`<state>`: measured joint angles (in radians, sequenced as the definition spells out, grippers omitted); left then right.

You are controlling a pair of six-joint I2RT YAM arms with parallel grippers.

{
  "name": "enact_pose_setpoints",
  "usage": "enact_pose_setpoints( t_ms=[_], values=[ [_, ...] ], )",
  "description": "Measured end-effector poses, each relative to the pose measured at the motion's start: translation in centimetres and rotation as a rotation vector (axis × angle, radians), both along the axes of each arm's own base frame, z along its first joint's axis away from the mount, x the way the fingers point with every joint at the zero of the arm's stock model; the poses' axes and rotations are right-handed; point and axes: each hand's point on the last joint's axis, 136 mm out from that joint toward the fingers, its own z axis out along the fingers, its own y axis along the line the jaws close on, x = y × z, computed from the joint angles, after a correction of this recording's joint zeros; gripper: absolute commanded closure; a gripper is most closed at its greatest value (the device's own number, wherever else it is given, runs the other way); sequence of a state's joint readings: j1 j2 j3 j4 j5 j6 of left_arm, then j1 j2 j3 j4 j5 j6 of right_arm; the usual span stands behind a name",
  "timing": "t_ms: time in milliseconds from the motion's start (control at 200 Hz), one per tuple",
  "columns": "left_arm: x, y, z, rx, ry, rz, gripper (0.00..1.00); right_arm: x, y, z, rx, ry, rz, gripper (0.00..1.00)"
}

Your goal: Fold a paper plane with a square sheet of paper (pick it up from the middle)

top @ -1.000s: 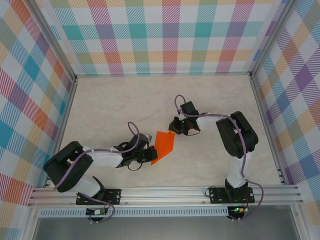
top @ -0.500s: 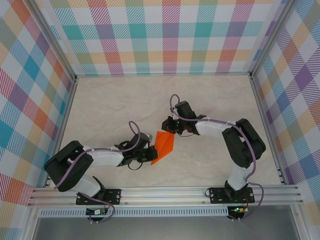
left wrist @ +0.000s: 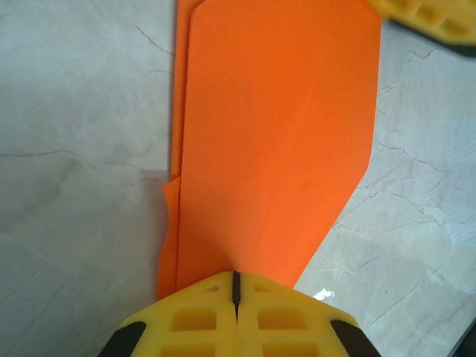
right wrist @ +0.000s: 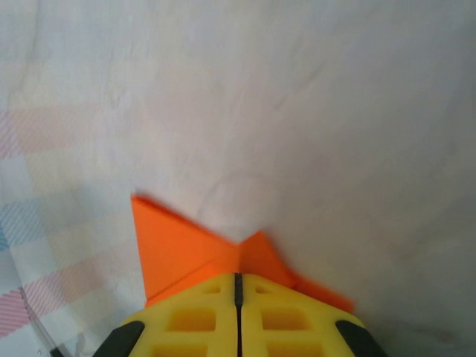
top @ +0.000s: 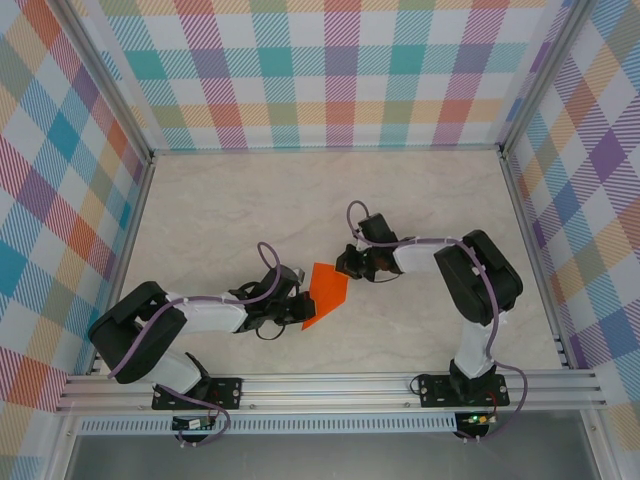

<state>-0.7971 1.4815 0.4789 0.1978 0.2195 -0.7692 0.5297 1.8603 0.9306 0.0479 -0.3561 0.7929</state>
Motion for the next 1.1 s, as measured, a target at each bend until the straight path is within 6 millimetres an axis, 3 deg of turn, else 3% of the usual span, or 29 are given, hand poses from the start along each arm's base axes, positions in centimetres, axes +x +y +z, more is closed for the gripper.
enact_pose_setpoints(
  t_ms=[135, 215, 320, 440, 520, 740, 930, 1100],
  values=[
    [0.0, 0.0, 0.1, -0.006, -0.006, 0.000, 1.00, 3.1, -2.6, 0.6, -0.017, -0.037, -0.078, 0.90],
    [0.0, 0.0, 0.1, -0.007, -0.007, 0.000, 1.00, 3.6, -2.7, 1.2, -0.008, -0.050, -0.084, 0.90],
    [0.0, 0.0, 0.1, -0.006, -0.007, 0.000, 1.00, 2.7, -1.4, 3.2, 0.013, -0.084, -0.051, 0.90],
    [0.0, 0.0, 0.1, -0.006, -0.006, 0.000, 1.00, 0.3, 1.4, 6.3, 0.069, -0.136, 0.018, 0.90],
    [0.0, 0.0, 0.1, -0.006, -0.006, 0.000, 1.00, -1.0, 3.2, 7.0, 0.109, -0.140, 0.054, 0.90],
    [0.0, 0.0, 0.1, -0.004, -0.004, 0.000, 1.00, -5.3, 5.9, 3.6, 0.123, -0.018, 0.130, 0.92],
    [0.0, 0.0, 0.1, -0.003, -0.003, 0.000, 1.00, -6.4, 4.7, -0.2, 0.047, 0.074, 0.109, 0.94],
    [-0.3, 0.2, 0.2, 0.006, 0.005, -0.012, 1.00, -6.2, 4.6, -0.4, 0.036, 0.079, 0.102, 0.95]
  ],
)
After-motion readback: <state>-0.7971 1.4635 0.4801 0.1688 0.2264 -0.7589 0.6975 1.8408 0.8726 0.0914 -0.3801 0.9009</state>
